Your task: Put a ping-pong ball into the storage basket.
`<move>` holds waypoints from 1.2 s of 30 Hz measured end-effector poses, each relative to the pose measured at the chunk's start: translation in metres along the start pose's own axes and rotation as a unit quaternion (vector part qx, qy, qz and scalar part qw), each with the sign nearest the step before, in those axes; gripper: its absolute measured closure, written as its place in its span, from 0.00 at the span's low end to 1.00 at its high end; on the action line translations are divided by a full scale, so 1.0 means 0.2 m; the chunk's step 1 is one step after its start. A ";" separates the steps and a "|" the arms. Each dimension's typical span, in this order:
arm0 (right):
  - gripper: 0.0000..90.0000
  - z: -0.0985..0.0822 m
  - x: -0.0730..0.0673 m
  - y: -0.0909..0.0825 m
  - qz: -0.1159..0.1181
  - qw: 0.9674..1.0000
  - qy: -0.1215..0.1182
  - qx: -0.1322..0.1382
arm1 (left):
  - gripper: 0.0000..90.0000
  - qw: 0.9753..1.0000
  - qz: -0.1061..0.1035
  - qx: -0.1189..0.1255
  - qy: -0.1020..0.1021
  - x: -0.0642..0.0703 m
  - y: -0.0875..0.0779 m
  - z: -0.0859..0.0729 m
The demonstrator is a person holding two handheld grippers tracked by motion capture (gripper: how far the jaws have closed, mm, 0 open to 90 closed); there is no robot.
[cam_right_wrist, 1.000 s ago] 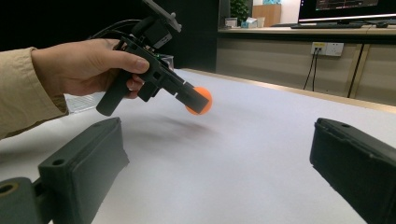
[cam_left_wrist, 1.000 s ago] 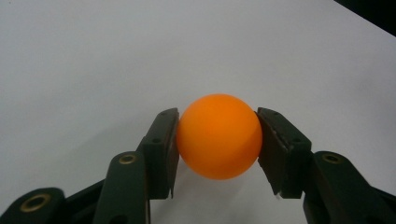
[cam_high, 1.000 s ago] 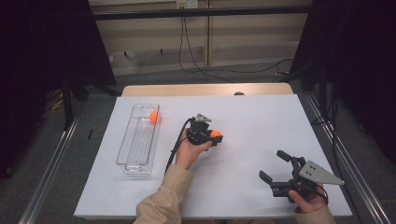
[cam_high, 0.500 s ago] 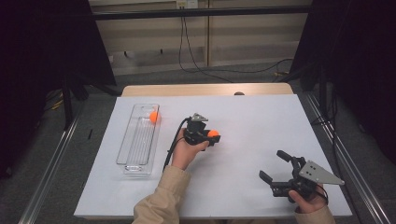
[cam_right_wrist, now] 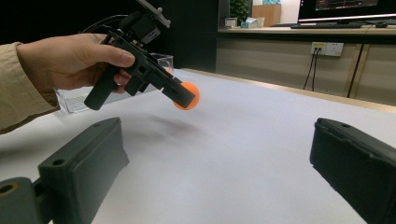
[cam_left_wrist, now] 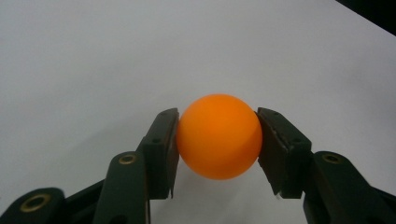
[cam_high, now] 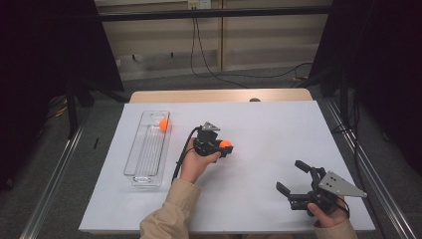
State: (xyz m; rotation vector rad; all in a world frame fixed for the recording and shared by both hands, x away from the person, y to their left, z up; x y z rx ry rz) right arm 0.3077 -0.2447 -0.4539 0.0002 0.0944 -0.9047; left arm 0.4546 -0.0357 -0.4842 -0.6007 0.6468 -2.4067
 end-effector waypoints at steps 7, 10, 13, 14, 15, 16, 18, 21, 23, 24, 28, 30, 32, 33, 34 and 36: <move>0.03 0.00 0.00 0.00 0.000 1.000 0.001 0.000 | 0.57 1.000 -0.004 -0.005 0.003 0.00 0.00 -0.01; 0.03 0.00 0.00 0.00 0.000 1.000 0.001 0.001 | 0.57 1.000 -0.004 -0.008 0.002 0.00 -0.01 -0.02; 0.03 0.00 0.00 0.00 0.001 1.000 0.001 0.001 | 0.57 1.000 -0.007 -0.009 -0.001 0.00 -0.01 -0.02; 0.03 0.00 0.00 0.00 0.000 1.000 0.001 0.001 | 0.57 1.000 -0.007 -0.009 -0.001 0.00 -0.01 -0.02; 0.03 0.00 0.00 0.00 0.000 1.000 0.000 0.001 | 0.56 1.000 -0.007 -0.010 0.000 0.01 -0.01 -0.02; 0.03 0.00 0.00 0.00 0.000 1.000 0.000 0.001 | 0.56 1.000 -0.008 -0.011 0.002 0.01 -0.01 -0.02; 0.03 0.00 0.00 0.00 0.001 1.000 0.000 0.001 | 0.57 1.000 -0.008 -0.013 0.003 0.01 -0.01 -0.02; 0.03 0.00 0.00 0.00 0.001 1.000 -0.001 0.001 | 0.57 1.000 -0.010 -0.015 0.003 0.01 -0.01 -0.03; 0.03 0.00 0.00 0.00 0.000 1.000 0.000 0.001 | 0.57 1.000 -0.012 -0.016 0.002 0.02 -0.01 -0.03; 0.03 0.00 0.00 0.00 0.000 1.000 0.000 0.001 | 0.57 1.000 -0.010 -0.015 0.002 0.02 -0.01 -0.03; 0.03 0.00 0.00 0.00 0.000 1.000 0.000 0.001 | 0.57 1.000 -0.014 -0.018 0.001 0.02 -0.02 -0.04; 0.03 0.00 0.00 0.00 0.001 1.000 0.000 0.001 | 0.57 1.000 -0.014 -0.019 0.000 0.02 -0.02 -0.04; 0.03 0.00 0.00 0.00 0.000 1.000 0.000 0.001 | 0.57 1.000 -0.016 -0.017 -0.002 0.01 -0.03 -0.04; 0.03 0.00 0.00 0.00 0.001 1.000 0.000 0.001 | 0.57 1.000 -0.016 -0.016 -0.004 0.01 -0.03 -0.04; 0.03 0.00 0.00 0.00 0.001 1.000 -0.001 0.000 | 0.56 1.000 -0.015 -0.017 -0.003 0.01 -0.03 -0.04; 0.03 0.00 0.00 0.00 0.001 1.000 -0.001 0.000 | 0.56 1.000 -0.015 -0.018 -0.002 0.01 -0.04 -0.04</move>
Point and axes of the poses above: each handheld gripper's, and its own axes: y roughly forward along the jaws, z roughly out of its top, x roughly to its right, the point moved 8 cm from there along y, roughly forward along the jaws, and after that the axes turned 6 degrees about x, right-handed, at the moved point
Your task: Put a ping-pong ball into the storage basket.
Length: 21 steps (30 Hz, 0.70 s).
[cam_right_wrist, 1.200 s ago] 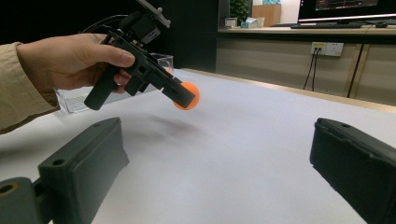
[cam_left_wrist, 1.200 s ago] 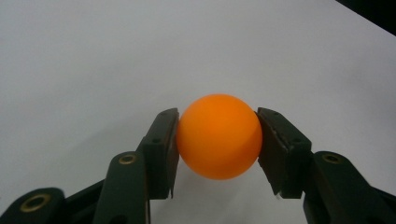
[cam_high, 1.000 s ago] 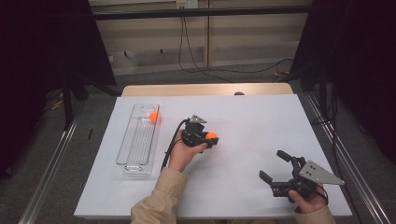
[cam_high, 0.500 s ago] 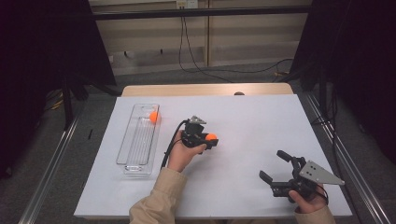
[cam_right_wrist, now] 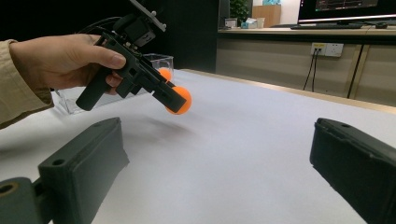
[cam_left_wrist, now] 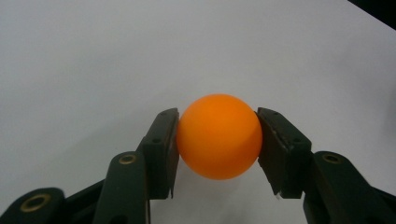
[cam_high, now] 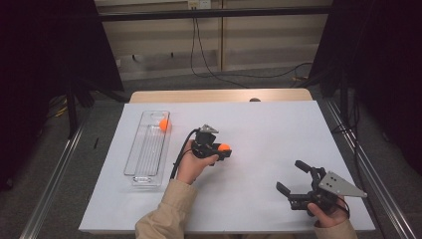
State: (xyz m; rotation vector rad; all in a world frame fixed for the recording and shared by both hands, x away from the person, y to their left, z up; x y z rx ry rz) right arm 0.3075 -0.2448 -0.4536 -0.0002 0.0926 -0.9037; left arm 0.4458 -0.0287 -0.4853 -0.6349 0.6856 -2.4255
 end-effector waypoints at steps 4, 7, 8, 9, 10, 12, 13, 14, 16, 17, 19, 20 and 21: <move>0.03 0.00 0.00 0.00 0.001 1.000 0.000 0.001 | 0.57 1.000 -0.001 0.001 -0.002 0.00 -0.01 0.00; 0.03 0.00 0.00 0.00 0.001 1.000 0.000 0.002 | 0.57 1.000 -0.001 0.001 0.000 0.00 -0.03 0.00; 0.03 0.00 0.00 0.00 0.001 1.000 0.000 0.002 | 0.57 1.000 -0.001 0.002 0.000 0.00 -0.03 0.00; 0.03 0.00 0.00 0.00 0.001 1.000 0.000 0.001 | 0.57 1.000 -0.001 0.000 -0.001 0.00 -0.04 0.00; 0.03 0.00 0.00 0.00 0.001 1.000 0.000 0.001 | 0.57 1.000 -0.002 0.001 -0.003 0.00 -0.04 0.00; 0.03 0.00 0.00 0.00 0.001 1.000 0.000 0.001 | 0.57 1.000 -0.002 0.001 -0.003 -0.01 -0.05 0.00; 0.03 0.00 0.00 0.00 0.001 1.000 0.001 0.001 | 0.57 1.000 -0.003 -0.001 -0.003 -0.01 -0.05 0.00; 0.03 0.00 0.00 0.00 0.001 1.000 0.000 0.001 | 0.56 1.000 -0.002 0.000 -0.004 -0.01 -0.05 0.00; 0.03 0.00 0.00 0.00 0.002 1.000 0.000 0.001 | 0.56 1.000 -0.003 0.000 -0.004 -0.01 -0.06 0.00; 0.03 0.00 0.00 0.00 0.002 1.000 0.000 0.000 | 0.57 1.000 -0.003 -0.001 -0.003 -0.01 -0.06 0.00; 0.03 0.00 0.00 0.00 0.002 1.000 0.000 0.001 | 0.57 1.000 -0.004 0.000 -0.004 -0.01 -0.06 -0.01; 0.03 0.00 0.00 0.00 0.002 1.000 0.000 0.001 | 0.56 1.000 -0.004 -0.001 -0.003 -0.01 -0.06 -0.01; 0.03 0.00 0.00 0.00 0.002 1.000 0.000 0.000 | 0.57 1.000 -0.004 -0.001 -0.005 -0.01 -0.07 -0.01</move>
Point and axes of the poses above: each handheld gripper's, and its own axes: y roughly forward along the jaws, z roughly out of its top, x roughly to its right, the point moved 8 cm from there along y, roughly forward along the jaws, and after that the axes turned 6 degrees about x, right-handed, at the moved point
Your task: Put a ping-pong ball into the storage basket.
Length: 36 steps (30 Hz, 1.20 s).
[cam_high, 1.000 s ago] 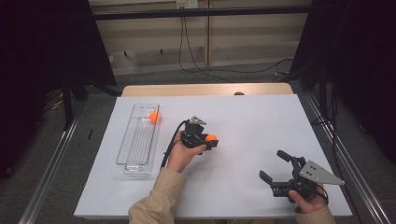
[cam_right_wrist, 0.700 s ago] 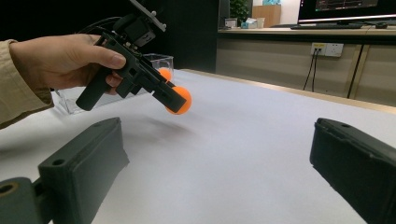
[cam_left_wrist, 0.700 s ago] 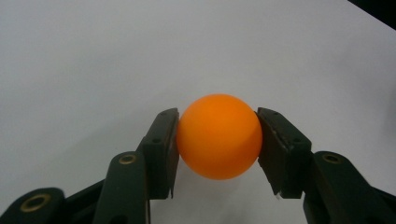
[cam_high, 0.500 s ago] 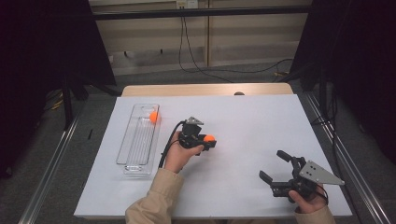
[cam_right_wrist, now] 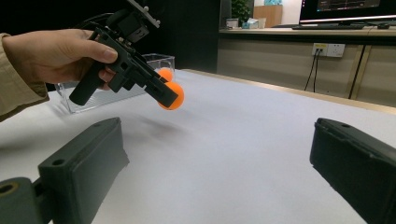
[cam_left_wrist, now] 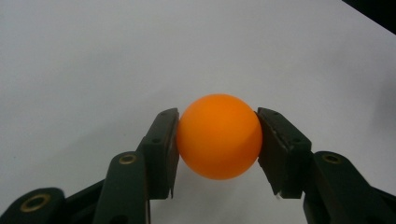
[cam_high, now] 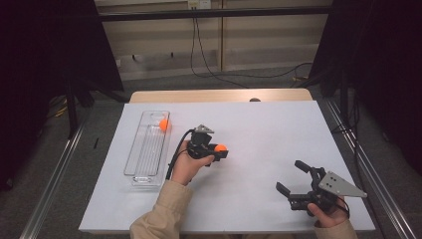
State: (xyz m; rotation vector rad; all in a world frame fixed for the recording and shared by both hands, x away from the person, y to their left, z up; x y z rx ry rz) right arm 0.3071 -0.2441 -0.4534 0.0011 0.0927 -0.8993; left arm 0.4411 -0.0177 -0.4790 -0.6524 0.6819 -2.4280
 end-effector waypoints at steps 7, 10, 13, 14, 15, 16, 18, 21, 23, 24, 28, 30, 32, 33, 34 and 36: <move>0.03 0.00 0.00 0.00 0.000 1.000 0.000 0.001 | 0.57 1.000 0.002 -0.003 0.001 -0.01 -0.02 -0.01; 0.03 0.00 0.00 0.00 0.000 1.000 0.000 0.001 | 0.56 1.000 0.004 -0.004 -0.001 -0.02 -0.03 -0.02; 0.03 0.00 0.00 0.00 -0.001 1.000 0.000 0.000 | 0.57 1.000 0.003 -0.007 0.003 -0.02 -0.04 -0.02; 0.03 0.00 0.00 0.00 0.000 1.000 0.000 0.001 | 0.57 1.000 0.003 -0.007 0.003 -0.02 -0.04 -0.02; 0.03 0.00 0.00 0.00 0.000 1.000 0.000 0.001 | 0.57 1.000 0.003 -0.007 0.003 -0.02 -0.04 -0.02; 0.03 0.00 0.00 0.00 0.000 1.000 0.000 0.001 | 0.57 1.000 0.003 -0.007 0.001 -0.02 -0.04 -0.02; 0.03 0.00 0.00 0.00 0.000 1.000 0.000 0.001 | 0.57 1.000 0.004 -0.007 0.000 -0.03 -0.04 -0.02; 0.03 0.00 0.00 0.00 0.000 1.000 -0.001 0.001 | 0.57 1.000 0.005 -0.005 -0.001 -0.03 -0.05 -0.02; 0.03 0.00 0.00 0.00 0.001 1.000 -0.001 0.000 | 0.57 1.000 0.005 -0.007 0.001 -0.03 -0.05 -0.02; 0.03 0.00 0.00 0.00 0.001 1.000 -0.001 0.000 | 0.56 1.000 0.005 -0.008 0.000 -0.03 -0.06 -0.03; 0.03 0.00 0.00 0.00 0.000 1.000 -0.001 0.001 | 0.57 1.000 0.007 -0.012 0.001 -0.03 -0.06 -0.04; 0.03 0.00 0.00 0.00 0.001 1.000 -0.001 0.001 | 0.57 1.000 0.005 -0.011 0.000 -0.04 -0.07 -0.04; 0.03 0.00 0.00 0.00 0.000 1.000 -0.001 0.001 | 0.57 1.000 0.004 -0.011 -0.002 -0.04 -0.07 -0.04; 0.03 0.00 0.00 0.00 0.000 1.000 -0.001 0.001 | 0.56 1.000 0.005 -0.011 -0.002 -0.04 -0.08 -0.04; 0.03 0.00 0.00 0.00 0.000 1.000 -0.001 0.001 | 0.57 1.000 0.003 -0.015 -0.001 -0.04 -0.08 -0.04; 0.03 0.00 0.00 0.00 0.001 1.000 -0.001 0.001 | 0.57 1.000 0.005 -0.011 -0.002 -0.04 -0.08 -0.04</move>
Point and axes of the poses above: each handheld gripper's, and its own axes: y roughly forward along the jaws, z roughly out of its top, x roughly to its right, the point moved 8 cm from there along y, roughly forward along the jaws, and after that the axes turned 6 degrees about x, right-handed, at the moved point
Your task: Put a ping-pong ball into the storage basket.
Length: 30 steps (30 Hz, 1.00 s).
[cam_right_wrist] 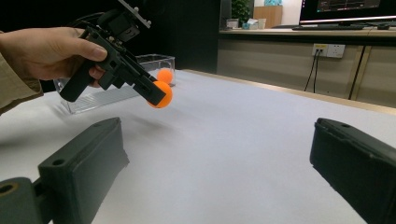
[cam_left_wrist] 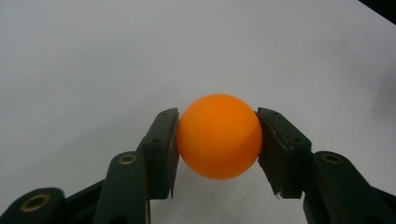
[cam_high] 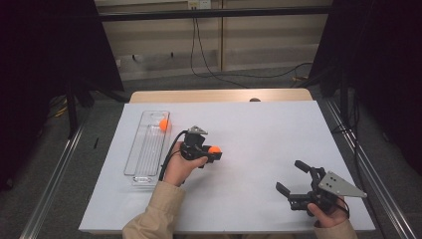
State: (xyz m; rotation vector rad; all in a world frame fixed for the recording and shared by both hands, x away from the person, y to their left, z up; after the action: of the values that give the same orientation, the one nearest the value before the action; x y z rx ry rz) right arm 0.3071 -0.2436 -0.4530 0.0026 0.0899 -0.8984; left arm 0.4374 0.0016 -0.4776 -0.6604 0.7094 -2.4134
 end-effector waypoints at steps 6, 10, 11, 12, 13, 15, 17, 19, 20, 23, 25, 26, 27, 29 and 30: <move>0.03 0.00 0.00 0.00 0.000 1.000 0.000 0.000 | 0.56 1.000 -0.001 -0.001 -0.003 -0.01 -0.01 0.00; 0.03 0.00 0.00 0.00 0.000 1.000 0.000 0.000 | 0.57 1.000 0.001 0.000 -0.003 -0.01 -0.03 0.00; 0.03 0.00 0.00 0.00 0.000 1.000 0.000 0.000 | 0.57 1.000 0.000 0.001 -0.002 -0.01 -0.03 0.00; 0.03 0.00 0.00 0.00 0.001 1.000 0.000 0.000 | 0.56 1.000 0.000 0.001 -0.004 -0.01 -0.03 0.00; 0.03 0.00 0.00 0.00 0.001 1.000 0.000 0.000 | 0.56 1.000 0.000 0.001 -0.004 -0.01 -0.04 0.00; 0.03 0.00 0.00 0.00 0.000 1.000 -0.001 0.001 | 0.56 1.000 0.001 0.001 -0.004 -0.02 -0.05 0.00; 0.03 0.00 0.00 0.00 0.000 1.000 0.000 0.001 | 0.57 1.000 0.003 0.000 -0.005 -0.02 -0.06 0.00; 0.03 0.00 0.00 0.00 0.000 1.000 0.000 0.001 | 0.56 1.000 0.002 -0.001 -0.006 -0.03 -0.07 0.00; 0.03 0.00 0.00 0.00 0.000 1.000 -0.001 0.001 | 0.56 1.000 0.004 0.002 -0.007 -0.03 -0.07 0.00; 0.03 0.00 0.00 0.00 0.000 1.000 -0.001 0.000 | 0.56 1.000 0.004 0.004 -0.006 -0.03 -0.08 0.00; 0.03 0.00 0.00 0.00 0.001 1.000 -0.002 0.000 | 0.57 1.000 0.006 0.003 -0.005 -0.04 -0.09 0.00; 0.03 0.00 -0.01 0.00 0.001 1.000 -0.002 0.000 | 0.57 1.000 0.006 0.005 -0.008 -0.04 -0.09 0.00; 0.03 0.00 -0.01 0.00 0.001 1.000 -0.002 0.001 | 0.56 1.000 0.006 0.004 -0.007 -0.04 -0.10 0.00; 0.03 0.00 0.00 0.00 0.001 1.000 -0.002 0.001 | 0.56 1.000 0.007 0.006 -0.011 -0.05 -0.11 0.00; 0.03 0.00 0.00 0.00 0.001 1.000 -0.002 0.001 | 0.56 1.000 0.007 0.006 -0.009 -0.05 -0.11 0.00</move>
State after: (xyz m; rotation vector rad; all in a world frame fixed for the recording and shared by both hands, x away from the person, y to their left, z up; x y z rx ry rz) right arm 0.3069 -0.2426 -0.4522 0.0030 0.0854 -0.8965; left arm 0.4372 0.0238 -0.4680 -0.6696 0.6881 -2.3935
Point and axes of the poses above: each handheld gripper's, and its own axes: y roughly forward along the jaws, z roughly out of its top, x roughly to its right, the point moved 8 cm from there along y, roughly forward along the jaws, and after that the axes turned 6 degrees about x, right-handed, at the moved point
